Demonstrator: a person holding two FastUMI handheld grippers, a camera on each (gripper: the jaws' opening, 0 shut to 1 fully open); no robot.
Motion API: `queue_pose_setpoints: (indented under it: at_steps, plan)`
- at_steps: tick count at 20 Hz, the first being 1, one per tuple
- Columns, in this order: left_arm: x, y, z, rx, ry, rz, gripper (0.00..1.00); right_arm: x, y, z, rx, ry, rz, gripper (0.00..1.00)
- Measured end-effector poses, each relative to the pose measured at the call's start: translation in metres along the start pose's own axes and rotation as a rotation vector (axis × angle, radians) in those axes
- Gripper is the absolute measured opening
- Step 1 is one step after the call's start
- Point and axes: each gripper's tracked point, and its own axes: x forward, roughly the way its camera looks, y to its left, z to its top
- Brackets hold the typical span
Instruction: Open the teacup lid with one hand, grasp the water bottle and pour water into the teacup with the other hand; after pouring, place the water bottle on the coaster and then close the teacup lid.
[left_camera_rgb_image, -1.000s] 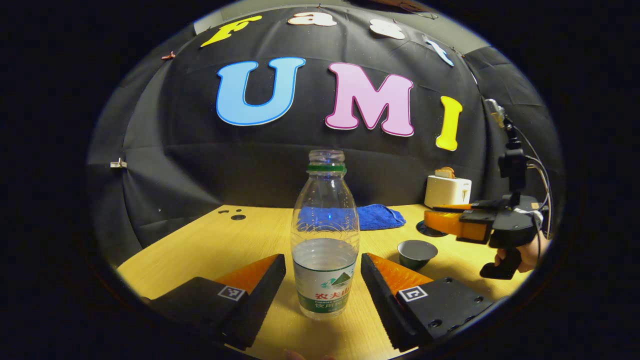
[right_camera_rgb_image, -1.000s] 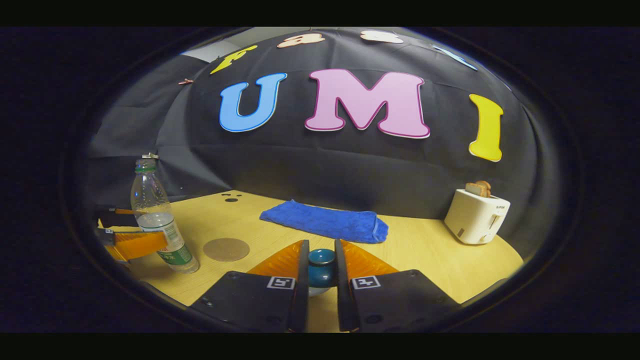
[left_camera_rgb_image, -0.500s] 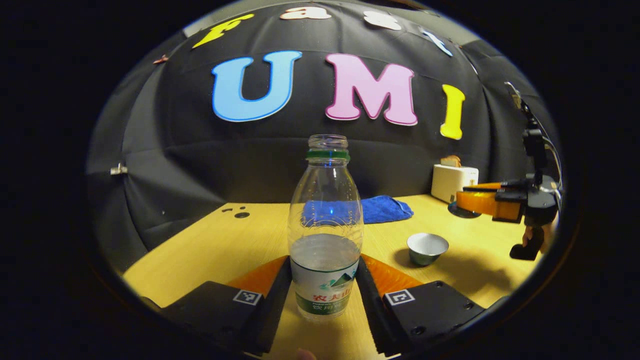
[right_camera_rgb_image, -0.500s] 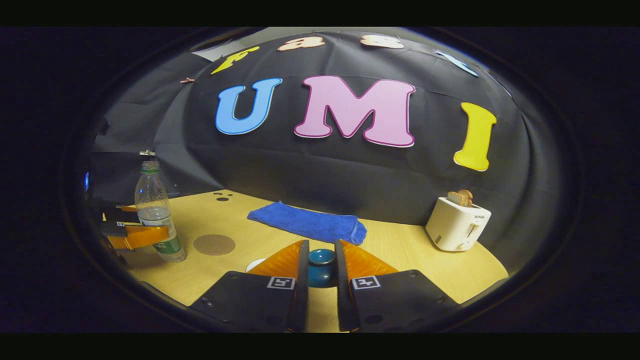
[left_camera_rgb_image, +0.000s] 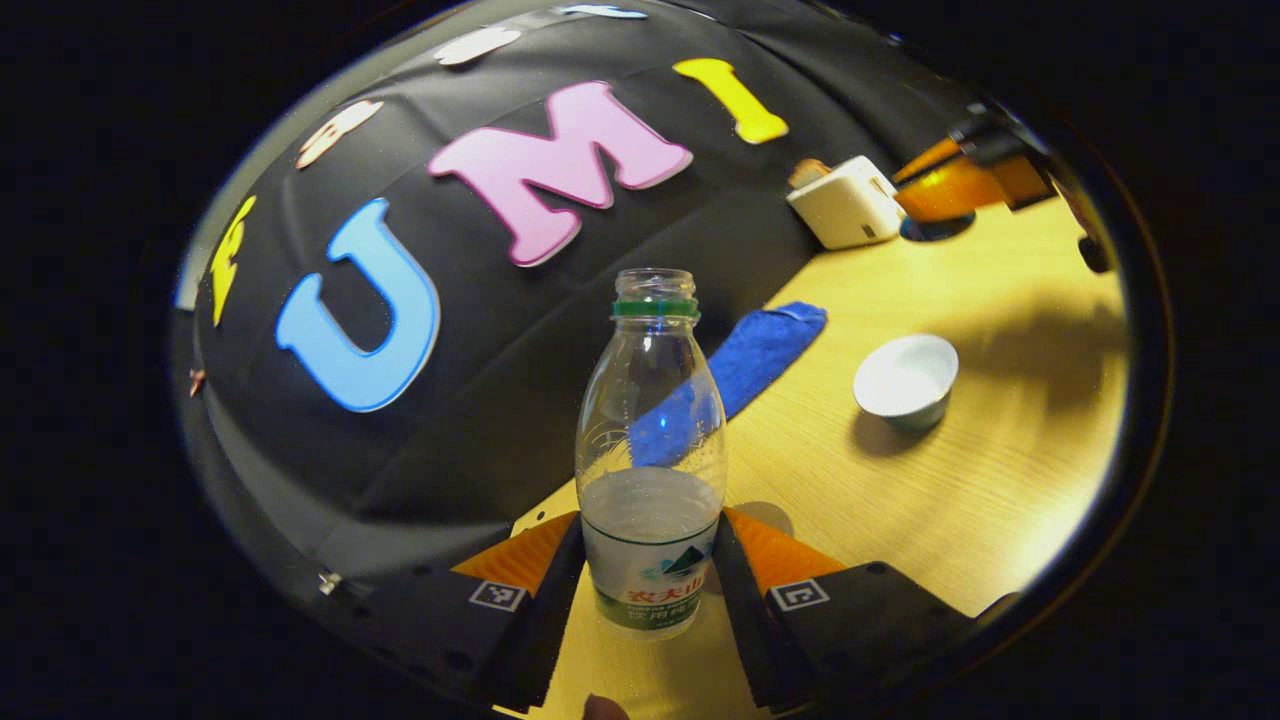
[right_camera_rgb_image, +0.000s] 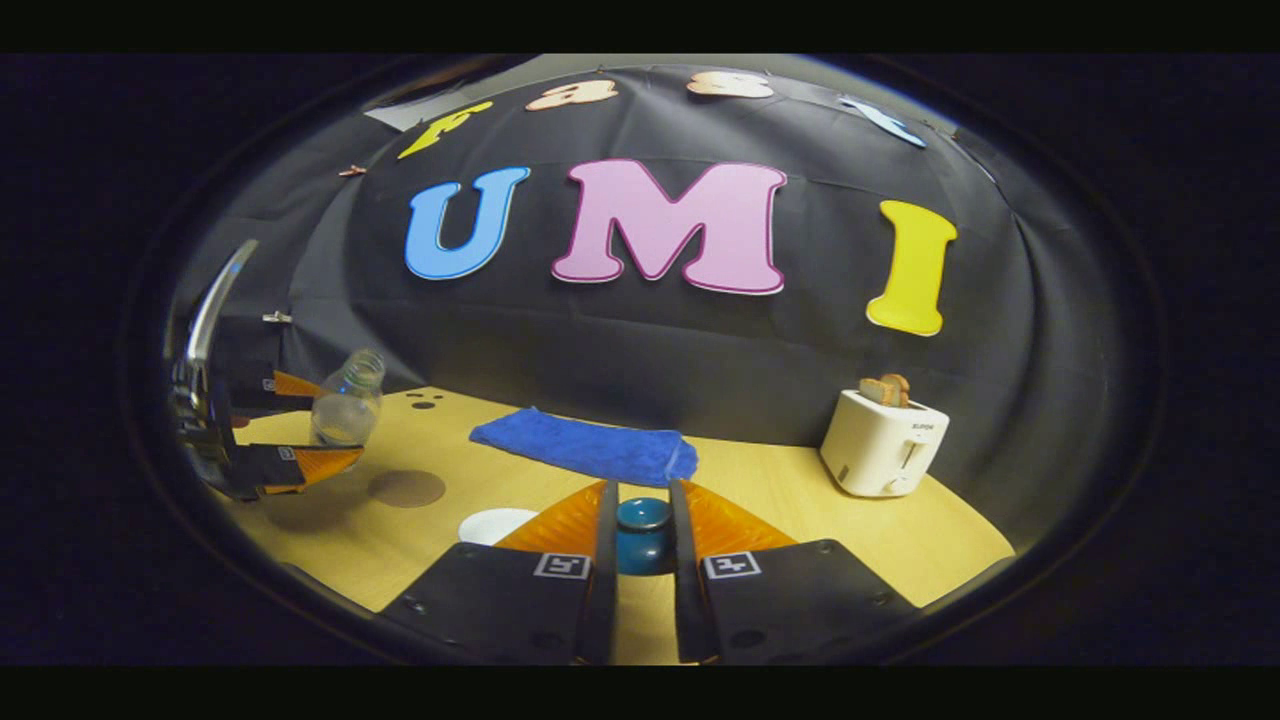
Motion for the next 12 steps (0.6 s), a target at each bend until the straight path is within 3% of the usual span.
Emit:
queue_pose_setpoints:
  at_steps: [7, 12]
  plan:
    - [0.019, -0.012, 0.018, 0.379, -0.008, 0.027, 0.73, -0.012, -0.034, -0.006, 0.001, -0.004, -0.038, 0.22]
    - [0.03, -0.031, 0.041, 0.537, -0.057, 0.019, 0.73, -0.018, -0.049, -0.009, 0.022, -0.01, -0.067, 0.21]
